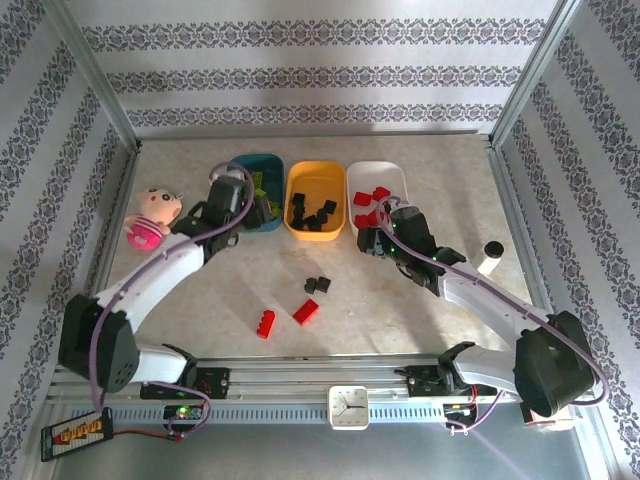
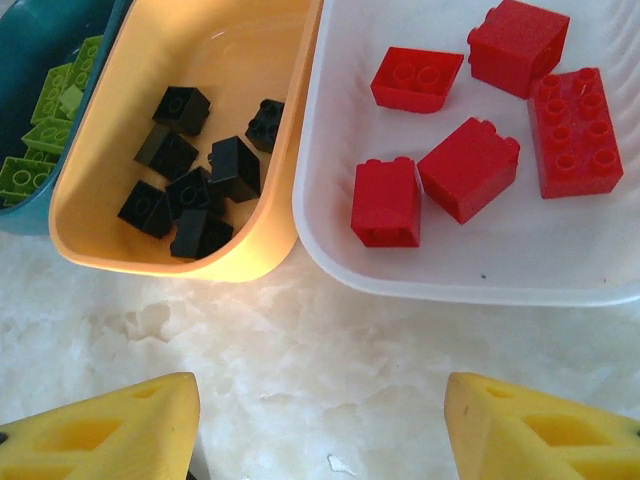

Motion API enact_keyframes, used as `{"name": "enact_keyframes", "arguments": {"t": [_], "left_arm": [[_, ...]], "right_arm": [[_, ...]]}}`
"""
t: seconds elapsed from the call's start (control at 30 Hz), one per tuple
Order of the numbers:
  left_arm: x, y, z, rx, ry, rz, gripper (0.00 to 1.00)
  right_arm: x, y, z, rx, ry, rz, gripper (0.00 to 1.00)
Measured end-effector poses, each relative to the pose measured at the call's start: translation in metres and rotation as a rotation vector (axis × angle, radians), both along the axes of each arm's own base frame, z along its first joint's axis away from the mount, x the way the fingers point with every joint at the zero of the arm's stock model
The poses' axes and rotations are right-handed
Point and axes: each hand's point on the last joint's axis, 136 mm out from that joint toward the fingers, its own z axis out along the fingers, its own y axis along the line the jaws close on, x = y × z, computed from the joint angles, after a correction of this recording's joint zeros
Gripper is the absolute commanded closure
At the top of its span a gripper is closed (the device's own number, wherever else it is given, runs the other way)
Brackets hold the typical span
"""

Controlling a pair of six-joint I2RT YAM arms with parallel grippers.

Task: Sort the legos into containers by color
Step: Place the lego in the container.

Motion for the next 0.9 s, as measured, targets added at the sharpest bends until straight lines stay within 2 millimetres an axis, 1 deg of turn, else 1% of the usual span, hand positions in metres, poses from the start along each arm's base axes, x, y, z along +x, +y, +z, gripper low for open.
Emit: {"name": "enact_keyframes", "arguments": {"t": [0.07,0.13,0.27,0.33,0.4,0.47,0.53,0.6,0.7,0.8,0.9], "left_arm": [[0.021,0.005,-0.001,0.013,0.008,0.017,0.51],[0.042,0.007,-0.01,0.031,0.029,0.023,0.5],[0.072,0.008,-0.036,0.051,0.085,0.028,0.42],[0.084,0.013,-0.049,0.059,0.112,0.038,0.36],[0.093,0.018,-0.061,0.066,0.141,0.049,0.29],[0.098,0.022,-0.069,0.068,0.16,0.054,0.22],[0.095,0.024,-0.074,0.067,0.181,0.054,0.16],[0.093,0.023,-0.07,0.057,0.175,0.046,0.13],[0.074,0.021,-0.061,0.039,0.165,0.028,0.1],[0.044,0.018,-0.046,0.019,0.134,0.003,0.09],[0.004,0.005,-0.036,0.0,0.095,-0.049,0.1]], "right_arm": [[-0.004,0.001,0.0,0.001,-0.004,0.007,0.34],[-0.01,0.003,-0.001,0.004,-0.006,0.017,0.34],[-0.021,0.007,-0.003,0.004,-0.006,0.041,0.33],[-0.027,0.011,-0.004,0.002,-0.006,0.058,0.33],[-0.032,0.015,-0.004,0.003,-0.008,0.076,0.33],[-0.037,0.018,-0.006,0.005,-0.005,0.087,0.32],[-0.04,0.019,-0.008,0.004,0.001,0.091,0.32],[-0.043,0.02,-0.012,0.002,0.011,0.092,0.32],[-0.045,0.019,-0.016,-0.005,0.017,0.092,0.32],[-0.045,0.019,-0.016,-0.009,0.017,0.09,0.32],[-0.046,0.02,-0.015,-0.009,0.014,0.093,0.32]]}}
